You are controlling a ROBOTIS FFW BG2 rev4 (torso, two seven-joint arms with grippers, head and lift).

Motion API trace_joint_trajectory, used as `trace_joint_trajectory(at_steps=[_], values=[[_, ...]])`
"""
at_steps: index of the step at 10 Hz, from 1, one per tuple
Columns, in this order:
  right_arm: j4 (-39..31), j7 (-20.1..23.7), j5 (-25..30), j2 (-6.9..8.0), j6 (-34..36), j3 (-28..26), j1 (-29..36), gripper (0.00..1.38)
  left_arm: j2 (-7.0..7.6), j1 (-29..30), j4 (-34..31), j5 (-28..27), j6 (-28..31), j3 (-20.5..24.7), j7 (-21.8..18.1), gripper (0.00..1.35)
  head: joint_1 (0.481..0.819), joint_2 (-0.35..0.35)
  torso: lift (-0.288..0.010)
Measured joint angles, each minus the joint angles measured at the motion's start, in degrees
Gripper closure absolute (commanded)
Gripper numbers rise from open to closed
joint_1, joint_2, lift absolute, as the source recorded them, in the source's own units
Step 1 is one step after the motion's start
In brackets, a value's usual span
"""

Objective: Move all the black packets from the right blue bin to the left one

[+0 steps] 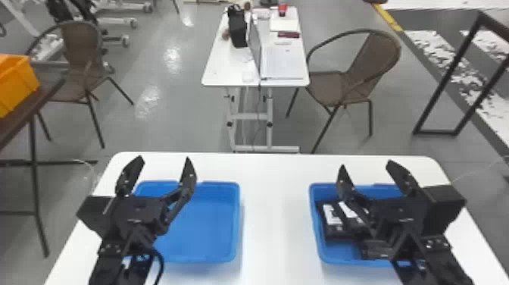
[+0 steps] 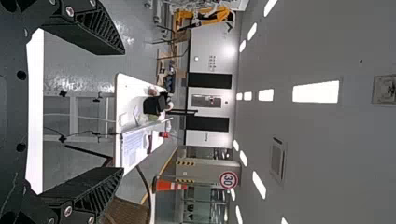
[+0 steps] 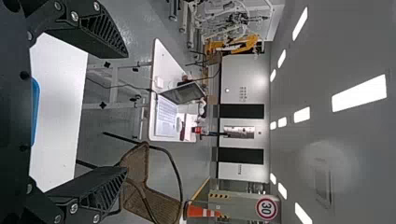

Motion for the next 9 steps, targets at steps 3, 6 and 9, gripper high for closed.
trace_joint_trajectory(at_steps=[3,6,9], values=[[-0.12,0.27,1.29,-0.07,0.12,0.49,-0.27,0.17,0.0,0.01,0.0,-0.8,-1.01,0.27,-0.02,0.15,0.695,0.037,0.0],[-0.14,0.18,2.34,-0.08,-0.87,0.43,-0.09,0.17,0.0,0.19,0.0,-0.8,-1.44,0.54,0.05,0.15,0.695,0.04,0.0],[0.18,0.08,2.19,0.07,-1.03,0.01,0.16,0.17,0.0,0.45,0.0,-1.08,-1.8,0.9,0.07,0.15,0.695,0.041,0.0]])
